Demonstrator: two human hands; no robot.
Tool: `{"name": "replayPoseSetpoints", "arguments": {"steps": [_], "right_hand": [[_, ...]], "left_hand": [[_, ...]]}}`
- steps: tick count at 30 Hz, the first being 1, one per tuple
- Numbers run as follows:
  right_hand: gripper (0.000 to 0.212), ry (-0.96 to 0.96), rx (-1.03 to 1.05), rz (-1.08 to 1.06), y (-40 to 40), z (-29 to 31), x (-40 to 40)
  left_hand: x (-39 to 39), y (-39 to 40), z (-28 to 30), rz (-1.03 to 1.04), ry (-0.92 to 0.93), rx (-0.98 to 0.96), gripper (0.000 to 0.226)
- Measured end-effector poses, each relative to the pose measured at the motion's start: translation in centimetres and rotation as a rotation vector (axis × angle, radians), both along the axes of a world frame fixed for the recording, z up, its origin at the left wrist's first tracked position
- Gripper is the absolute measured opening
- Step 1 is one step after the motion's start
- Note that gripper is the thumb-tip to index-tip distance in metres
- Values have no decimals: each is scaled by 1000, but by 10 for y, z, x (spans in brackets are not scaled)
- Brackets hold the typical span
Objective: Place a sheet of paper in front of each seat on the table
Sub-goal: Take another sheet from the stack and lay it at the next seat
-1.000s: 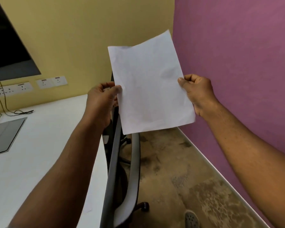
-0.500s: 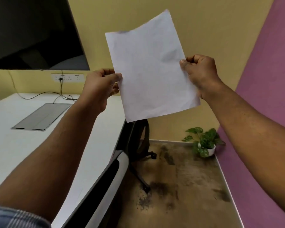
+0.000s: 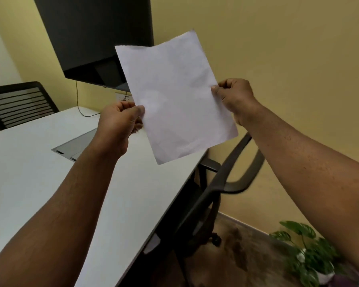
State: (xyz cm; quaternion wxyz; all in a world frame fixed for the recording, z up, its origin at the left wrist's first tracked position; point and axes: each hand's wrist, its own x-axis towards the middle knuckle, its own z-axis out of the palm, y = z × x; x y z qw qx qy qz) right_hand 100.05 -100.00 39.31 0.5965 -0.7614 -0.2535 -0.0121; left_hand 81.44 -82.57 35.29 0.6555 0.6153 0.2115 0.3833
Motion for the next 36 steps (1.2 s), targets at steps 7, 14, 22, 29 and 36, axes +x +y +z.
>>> {"name": "replayPoseSetpoints", "arguments": {"steps": [7,14,22,29,36], "right_hand": [[14,145,-183,139,126,-61,97],[11,245,-401,211,221,-152,155],[15,296,-649,282,272,-278,192],[19,257,-834,341,299,-360,213],[33,144,-918,327,307,-401,230]], "left_hand": [[62,85,-68,182,123,-150,6],[105,132,-171,281,287,-374,8],[135,149,-289,393,503,-541,10],[162,153,-353,435,645,-577,7],[186,156,-380,476,918,-343,28]]}}
